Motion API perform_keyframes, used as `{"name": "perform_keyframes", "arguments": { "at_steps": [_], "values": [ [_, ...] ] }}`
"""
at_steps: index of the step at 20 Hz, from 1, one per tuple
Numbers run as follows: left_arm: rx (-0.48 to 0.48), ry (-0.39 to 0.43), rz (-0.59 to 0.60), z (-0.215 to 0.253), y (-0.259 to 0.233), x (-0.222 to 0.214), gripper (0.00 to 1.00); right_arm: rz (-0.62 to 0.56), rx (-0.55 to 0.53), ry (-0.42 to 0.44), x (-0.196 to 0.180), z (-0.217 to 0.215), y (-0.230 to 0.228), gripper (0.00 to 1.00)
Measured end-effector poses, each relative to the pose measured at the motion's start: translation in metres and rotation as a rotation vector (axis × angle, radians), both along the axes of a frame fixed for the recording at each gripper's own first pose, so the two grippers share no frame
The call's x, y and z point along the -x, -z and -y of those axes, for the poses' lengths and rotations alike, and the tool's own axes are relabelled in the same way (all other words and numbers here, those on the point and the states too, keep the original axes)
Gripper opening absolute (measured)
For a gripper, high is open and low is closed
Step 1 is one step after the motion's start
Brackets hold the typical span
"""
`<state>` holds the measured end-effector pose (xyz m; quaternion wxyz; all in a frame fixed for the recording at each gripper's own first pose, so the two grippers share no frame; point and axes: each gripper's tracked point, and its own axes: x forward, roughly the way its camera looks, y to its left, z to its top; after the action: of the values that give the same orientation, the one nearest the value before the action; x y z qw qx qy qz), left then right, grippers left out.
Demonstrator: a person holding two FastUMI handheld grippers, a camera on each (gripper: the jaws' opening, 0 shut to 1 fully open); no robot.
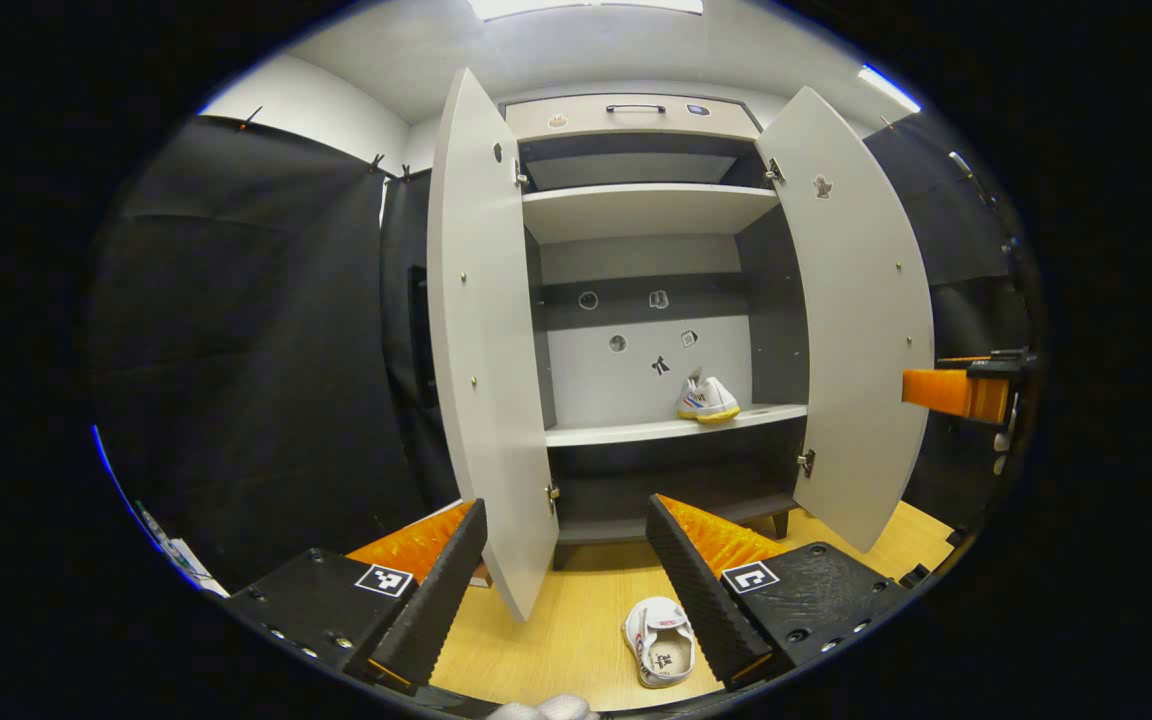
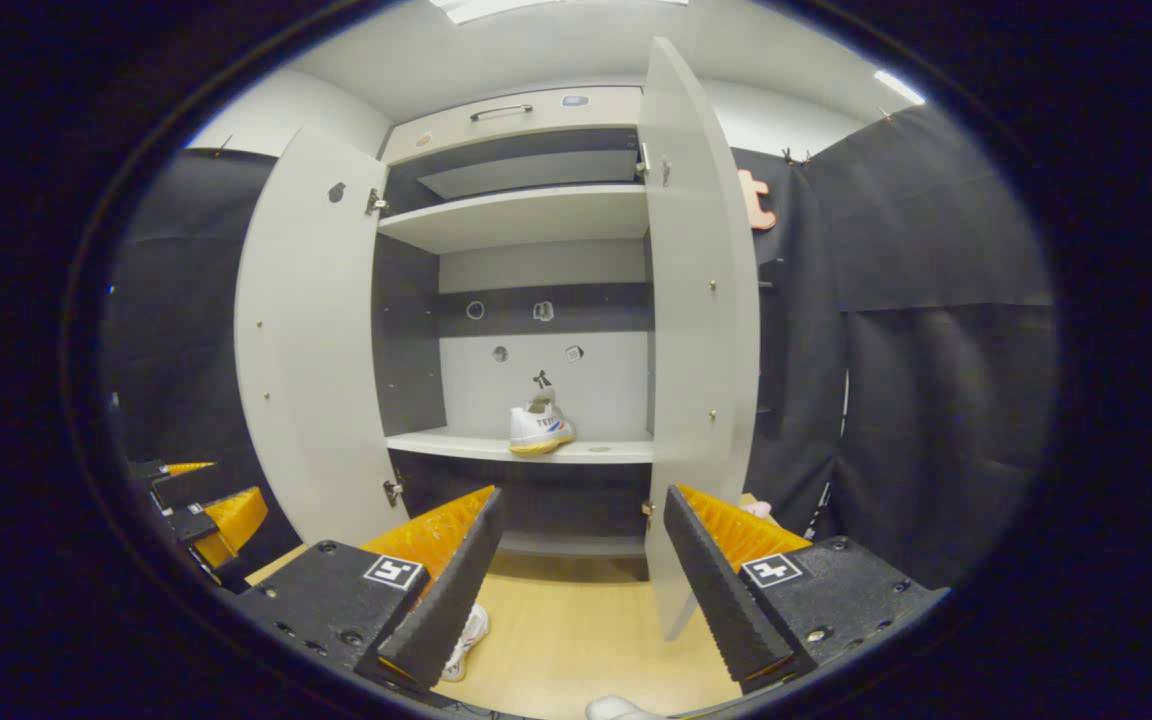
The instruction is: Grab one shoe with the right hand and put it into the shoe cabinet, grab the other shoe with the left hand and put it into the shoe cabinet; then close the right door with the right hand and the left door with the left hand.
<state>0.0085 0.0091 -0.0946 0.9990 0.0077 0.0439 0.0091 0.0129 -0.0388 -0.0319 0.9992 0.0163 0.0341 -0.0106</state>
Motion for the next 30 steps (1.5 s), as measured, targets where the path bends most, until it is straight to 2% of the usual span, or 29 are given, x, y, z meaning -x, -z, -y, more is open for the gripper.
{"name": "perform_keyframes", "arguments": {
  "at_steps": [1,2,3,7,8,11,15,18,23,24,27,29,30],
  "values": [
    [0.010,0.017,-0.025,0.007,0.017,-0.002,1.00,-0.001,0.011,0.015,-0.001,0.004,-0.001,1.00],
    [0.014,0.032,-0.044,0.013,0.034,-0.005,0.97,-0.001,0.018,0.021,-0.001,0.006,-0.004,1.00],
    [0.016,0.050,-0.065,0.019,0.052,-0.007,0.97,-0.006,0.028,0.028,0.000,0.008,-0.004,0.97],
    [0.012,0.116,-0.213,0.040,0.142,-0.010,0.96,-0.055,0.055,0.054,0.009,0.015,0.005,0.97],
    [0.002,0.125,-0.243,0.044,0.162,-0.009,0.96,-0.071,0.066,0.061,0.011,0.017,0.009,1.00],
    [-0.058,0.159,-0.343,0.051,0.224,-0.011,0.97,-0.111,0.077,0.079,0.019,0.022,0.019,1.00],
    [-0.041,0.182,-0.462,0.063,0.282,-0.026,0.97,-0.152,0.077,0.103,0.027,0.029,0.029,0.98],
    [-0.026,0.188,-0.513,0.069,0.307,-0.038,0.97,-0.186,0.069,0.104,0.028,0.029,0.041,0.98],
    [-0.057,0.171,-0.542,0.069,0.325,-0.069,0.95,-0.238,0.053,0.104,0.020,0.030,0.058,1.00],
    [-0.062,0.171,-0.550,0.069,0.328,-0.073,0.89,-0.243,0.052,0.106,0.018,0.031,0.059,0.98],
    [-0.034,0.182,-0.571,0.071,0.335,-0.088,0.85,-0.237,0.063,0.092,0.012,0.028,0.058,1.00],
    [-0.036,0.181,-0.574,0.073,0.336,-0.097,0.77,-0.238,0.065,0.078,0.010,0.026,0.059,0.98],
    [-0.023,0.190,-0.583,0.076,0.338,-0.098,0.68,-0.241,0.062,0.075,0.008,0.025,0.059,1.00]
  ]
}}
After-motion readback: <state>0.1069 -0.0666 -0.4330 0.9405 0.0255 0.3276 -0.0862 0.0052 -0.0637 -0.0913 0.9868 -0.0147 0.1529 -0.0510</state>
